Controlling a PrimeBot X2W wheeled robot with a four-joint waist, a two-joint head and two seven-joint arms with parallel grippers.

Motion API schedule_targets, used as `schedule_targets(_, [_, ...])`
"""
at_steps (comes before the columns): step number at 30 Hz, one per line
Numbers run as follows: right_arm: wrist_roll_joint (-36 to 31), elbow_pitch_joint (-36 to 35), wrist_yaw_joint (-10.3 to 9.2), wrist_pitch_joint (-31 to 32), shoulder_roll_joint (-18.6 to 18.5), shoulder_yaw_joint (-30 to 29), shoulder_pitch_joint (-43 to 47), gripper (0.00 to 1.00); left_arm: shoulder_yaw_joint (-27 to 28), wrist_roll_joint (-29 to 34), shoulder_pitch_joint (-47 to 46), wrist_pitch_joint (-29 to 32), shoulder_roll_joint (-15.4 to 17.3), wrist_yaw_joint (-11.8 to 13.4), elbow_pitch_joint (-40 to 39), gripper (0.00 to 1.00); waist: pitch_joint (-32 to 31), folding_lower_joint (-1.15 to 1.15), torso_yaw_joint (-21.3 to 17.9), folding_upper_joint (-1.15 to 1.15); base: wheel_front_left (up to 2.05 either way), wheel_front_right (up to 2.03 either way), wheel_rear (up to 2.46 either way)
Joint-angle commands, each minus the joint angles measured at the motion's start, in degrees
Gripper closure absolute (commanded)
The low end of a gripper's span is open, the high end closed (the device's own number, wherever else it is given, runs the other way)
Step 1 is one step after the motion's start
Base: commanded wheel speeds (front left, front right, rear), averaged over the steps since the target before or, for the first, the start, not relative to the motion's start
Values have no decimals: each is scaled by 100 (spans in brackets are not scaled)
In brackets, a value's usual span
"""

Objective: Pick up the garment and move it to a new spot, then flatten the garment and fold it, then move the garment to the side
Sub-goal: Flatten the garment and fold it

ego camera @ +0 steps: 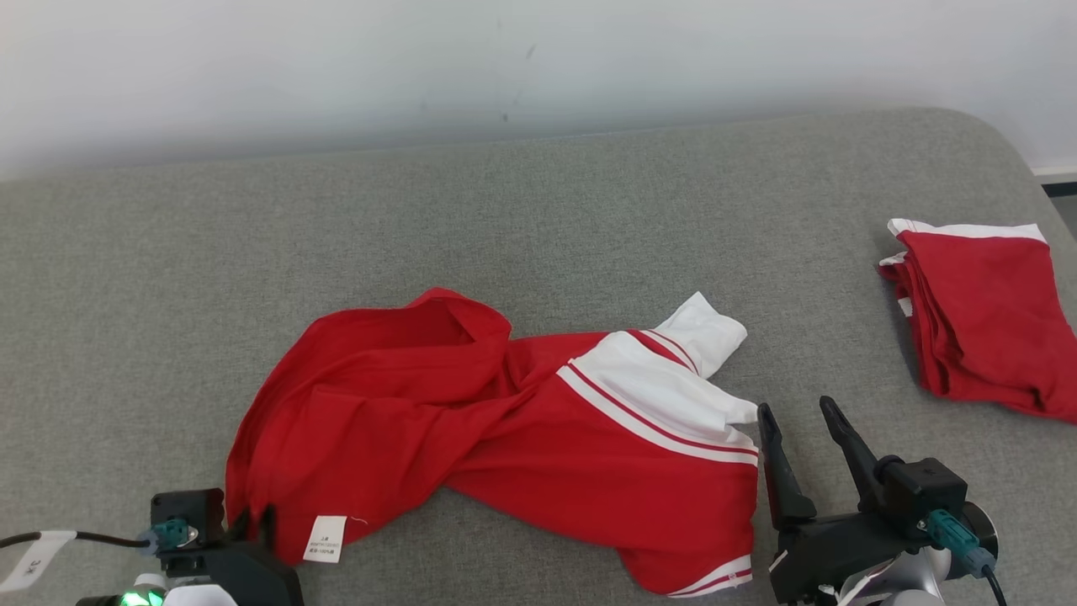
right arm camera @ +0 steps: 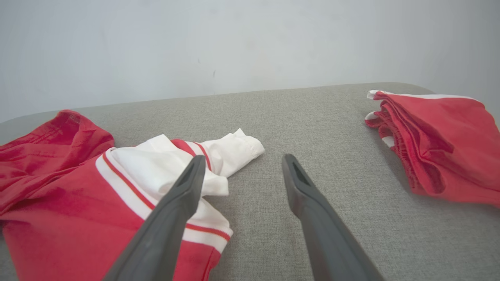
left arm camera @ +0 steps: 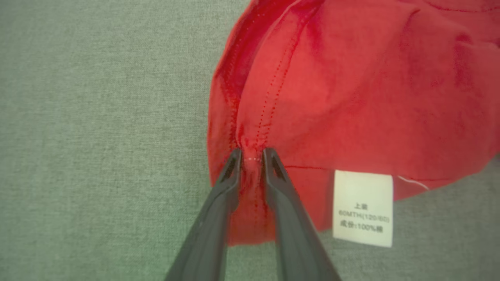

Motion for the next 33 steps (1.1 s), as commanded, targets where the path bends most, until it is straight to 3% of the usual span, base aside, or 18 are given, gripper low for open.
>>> schedule_targets(1, [24,9,-14,-28,2,7,56,0,-6,-34,99,21,25,21,-33,84,-19,0,11,0,0,0,0])
schedule_targets(5, [-32,7,-14,15,2,21,45,0,-17,-17,121,-41,16,50,-79,89,-42,0,30,0,0,0,0])
schedule_targets(7, [-64,-15,-14,121,0,-21,-1,0,-21,-10,139,-76,11,75,-119,100,-54,0,41,0,0,0,0])
schedule_targets(19, [12,-117,-14,2420,6,-519,-603,0,-107,19,180,-151,-22,120,-294,100,18,0,97,0,0,0,0])
schedule_targets(21, [510,-247,-14,2647,1,-340,-567,0,-132,3,117,-169,-56,112,-300,100,73,0,158,0,0,0,0])
schedule_targets(33, [1668,-505,-14,2958,0,-208,-191,0,-85,-62,53,-205,14,161,-279,100,160,0,84,0,0,0,0])
